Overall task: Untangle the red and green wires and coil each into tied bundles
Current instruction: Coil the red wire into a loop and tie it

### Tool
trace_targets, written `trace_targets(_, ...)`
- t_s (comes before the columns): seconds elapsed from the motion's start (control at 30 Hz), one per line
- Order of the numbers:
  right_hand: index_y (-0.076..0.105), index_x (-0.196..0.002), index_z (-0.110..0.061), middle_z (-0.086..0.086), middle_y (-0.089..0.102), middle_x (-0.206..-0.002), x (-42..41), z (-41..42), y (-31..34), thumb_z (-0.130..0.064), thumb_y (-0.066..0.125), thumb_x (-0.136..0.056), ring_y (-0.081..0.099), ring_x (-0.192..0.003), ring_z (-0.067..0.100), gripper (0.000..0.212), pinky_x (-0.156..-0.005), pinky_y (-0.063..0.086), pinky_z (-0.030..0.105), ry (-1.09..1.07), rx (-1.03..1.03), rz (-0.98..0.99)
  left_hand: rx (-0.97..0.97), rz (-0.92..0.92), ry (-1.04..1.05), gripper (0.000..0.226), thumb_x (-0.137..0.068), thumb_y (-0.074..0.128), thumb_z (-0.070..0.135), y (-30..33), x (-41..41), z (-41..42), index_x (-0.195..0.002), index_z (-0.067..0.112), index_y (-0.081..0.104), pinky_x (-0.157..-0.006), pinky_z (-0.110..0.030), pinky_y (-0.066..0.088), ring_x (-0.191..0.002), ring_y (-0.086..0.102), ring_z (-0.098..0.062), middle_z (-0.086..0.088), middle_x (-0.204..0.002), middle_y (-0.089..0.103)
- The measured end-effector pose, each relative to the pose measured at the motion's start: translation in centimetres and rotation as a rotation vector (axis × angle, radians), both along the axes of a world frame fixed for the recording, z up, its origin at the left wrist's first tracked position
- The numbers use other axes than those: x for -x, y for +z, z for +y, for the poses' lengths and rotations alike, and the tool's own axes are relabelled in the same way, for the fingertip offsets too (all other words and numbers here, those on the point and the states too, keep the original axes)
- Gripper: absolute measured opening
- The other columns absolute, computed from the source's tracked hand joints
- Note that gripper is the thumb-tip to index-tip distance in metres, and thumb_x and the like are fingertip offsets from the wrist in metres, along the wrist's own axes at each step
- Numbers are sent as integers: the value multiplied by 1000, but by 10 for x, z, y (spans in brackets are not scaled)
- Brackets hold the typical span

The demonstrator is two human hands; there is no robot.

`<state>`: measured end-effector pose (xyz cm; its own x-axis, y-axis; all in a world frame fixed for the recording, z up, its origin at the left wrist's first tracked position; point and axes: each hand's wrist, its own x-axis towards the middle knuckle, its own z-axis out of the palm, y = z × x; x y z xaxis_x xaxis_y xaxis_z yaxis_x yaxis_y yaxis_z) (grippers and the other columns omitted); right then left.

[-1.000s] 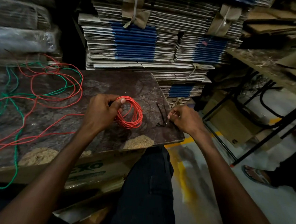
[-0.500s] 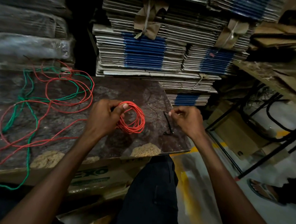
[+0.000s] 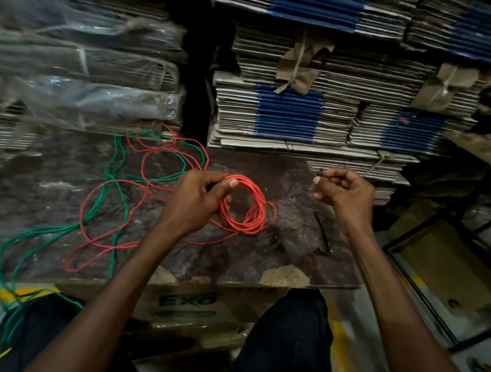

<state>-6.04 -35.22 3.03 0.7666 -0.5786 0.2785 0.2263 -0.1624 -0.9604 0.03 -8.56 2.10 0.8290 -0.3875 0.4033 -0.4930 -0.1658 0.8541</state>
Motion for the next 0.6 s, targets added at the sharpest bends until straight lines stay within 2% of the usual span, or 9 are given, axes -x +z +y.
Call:
trace_targets(0.07, 65, -82, -11, 7, 66, -79, -9, 4, 1, 5, 71, -82, 64, -66, 11, 17, -57, 55, 20, 14, -10, -16, 11, 1, -15, 51, -83, 55, 52, 3, -2, 5, -79, 3, 69, -54, -52, 53, -56, 55, -18, -14, -63, 63)
trace_targets(0.17, 65, -83, -11, 1, 68, -75, -21, 10, 1, 5, 69, -83, 65, -65, 5, 17, -60, 56, 21, 29, -9, -48, 19, 0, -43, 49, -84, 55, 50, 10, -2, 10, -82, 3, 70, -52, -42, 50, -56, 54, -16, -5, -61, 62)
trace_targets(0.27, 65, -84, -10, -8, 69, -68, -31, 17, 3, 5, 69, -83, 64, -64, 5, 16, -60, 57, 22, 36, -18, -82, 27, 5, -70, 37, -87, 58, 39, 13, 0, 13, -86, 5, 71, -52, -33, 46, -55, 53, -15, -2, -61, 60)
trace_targets(0.37, 64, -87, -6, -7, 67, -70, -39, 22, 6, 6, 69, -83, 64, -64, 5, 13, -60, 56, 22, 35, -13, -128, 10, 20, -92, 33, -87, 57, 35, 13, 1, 16, -91, 6, 72, -53, -34, 46, -57, 54, -16, -1, -61, 60)
trace_targets(0.47, 64, -93, 1, -1, 65, -75, -45, 27, 9, 7, 68, -83, 63, -63, 5, 13, -62, 55, 21, 28, -6, -174, 9, 46, -114, 41, -85, 58, 44, 12, -1, 19, -88, 5, 72, -54, -35, 46, -58, 56, -19, 2, -60, 61)
trace_targets(0.6, 64, -86, -6, 4, 64, -78, -54, 34, 11, 7, 69, -82, 63, -63, 8, 15, -61, 54, 21, 68, -59, -169, -1, 52, -153, 40, -87, 57, 39, 12, -1, 20, -86, 2, 70, -54, -33, 41, -58, 54, -18, 0, -62, 60)
